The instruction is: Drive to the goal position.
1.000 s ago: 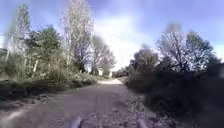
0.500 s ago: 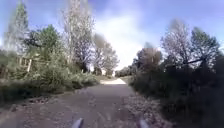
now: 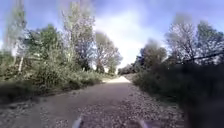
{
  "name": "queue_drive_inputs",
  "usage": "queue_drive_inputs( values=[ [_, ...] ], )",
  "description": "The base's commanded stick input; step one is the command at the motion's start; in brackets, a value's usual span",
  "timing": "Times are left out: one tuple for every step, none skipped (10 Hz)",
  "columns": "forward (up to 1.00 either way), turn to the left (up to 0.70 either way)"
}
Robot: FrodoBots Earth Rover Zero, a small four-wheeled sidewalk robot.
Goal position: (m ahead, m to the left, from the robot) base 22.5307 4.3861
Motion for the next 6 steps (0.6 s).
queue_drive_inputs(
  values=[
    [1.00,-0.02],
    [1.00,-0.01],
    [1.00,-0.26],
    [1.00,-0.40],
    [1.00,-0.40],
    [1.00,0.00]
  ],
)
